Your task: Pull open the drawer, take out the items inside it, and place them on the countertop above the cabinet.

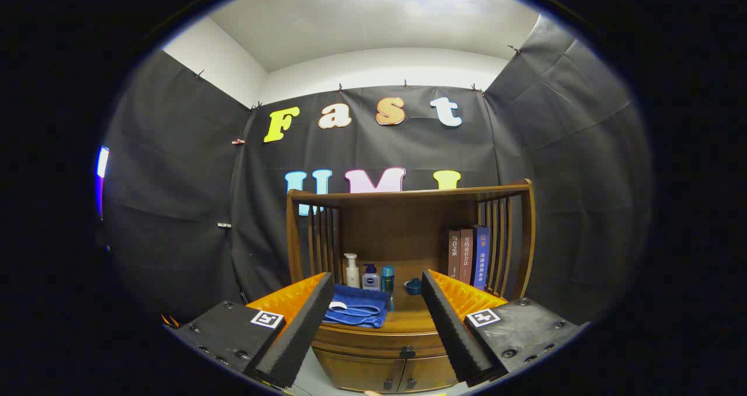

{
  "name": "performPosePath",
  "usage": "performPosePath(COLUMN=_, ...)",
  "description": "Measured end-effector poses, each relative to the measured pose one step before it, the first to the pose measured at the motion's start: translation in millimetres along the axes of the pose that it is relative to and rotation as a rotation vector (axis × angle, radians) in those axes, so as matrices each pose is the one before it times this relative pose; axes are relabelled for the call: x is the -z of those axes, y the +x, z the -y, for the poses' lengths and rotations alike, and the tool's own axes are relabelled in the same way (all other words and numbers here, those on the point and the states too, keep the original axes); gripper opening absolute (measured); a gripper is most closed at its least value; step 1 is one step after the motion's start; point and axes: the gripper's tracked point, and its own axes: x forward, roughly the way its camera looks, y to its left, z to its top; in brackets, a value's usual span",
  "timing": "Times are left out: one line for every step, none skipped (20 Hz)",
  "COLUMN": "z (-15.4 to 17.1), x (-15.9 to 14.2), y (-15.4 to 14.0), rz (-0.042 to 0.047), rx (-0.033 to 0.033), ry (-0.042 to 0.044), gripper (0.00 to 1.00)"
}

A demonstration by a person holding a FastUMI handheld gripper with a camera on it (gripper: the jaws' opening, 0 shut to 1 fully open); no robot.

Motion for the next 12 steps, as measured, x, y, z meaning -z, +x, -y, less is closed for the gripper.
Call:
performPosePath(z=1.69, x=0.59, y=0.61, rz=-0.00246, rx=0.00188, ry=-0.00375, gripper=0.98)
performPosePath(z=1.64, x=0.91, y=1.58, rz=-0.00223, rx=0.00242, ry=-0.00143, gripper=0.98)
performPosePath(z=1.76, x=0.20, y=0.88, rz=-0.00290, rx=0.00143, ry=0.00245, gripper=0.98)
performPosePath(z=2.08, x=1.35, y=0.86, rz=-0.00223, rx=0.00263, ry=0.00464, gripper=0.98)
performPosePath(z=1.92, x=0.48, y=0.72, rz=-0.00306, rx=0.00488, ry=0.00539, gripper=0.98)
performPosePath(z=1.77, x=-0.29, y=0.78, rz=-0.00198, rx=0.00224, ry=0.00723, gripper=0.98)
performPosePath(z=1.11, x=-0.31, y=0.69, rz=-0.00091, rx=0.00206, ry=0.00556, gripper=0.98)
performPosePath(z=0.88, x=0.47, y=1.32, rz=-0.00246, rx=0.00175, ry=0.00267, gripper=0.98)
performPosePath(z=-0.16, x=0.58, y=0.53, rz=-0.00123, rx=0.00143, ry=0.00013, gripper=0.98)
performPosePath(z=1.34, x=0.81, y=0.82, rz=-0.00267, rx=0.00203, ry=-0.00153, gripper=0.98)
performPosePath(z=0.94, x=-0.04, y=0.82, rz=-0.00097, rx=0.00165, ry=-0.00216, gripper=0.98)
performPosePath(z=0.20, x=0.56, y=-0.07, rz=0.00217, rx=-0.00122, ry=-0.00002, gripper=0.98)
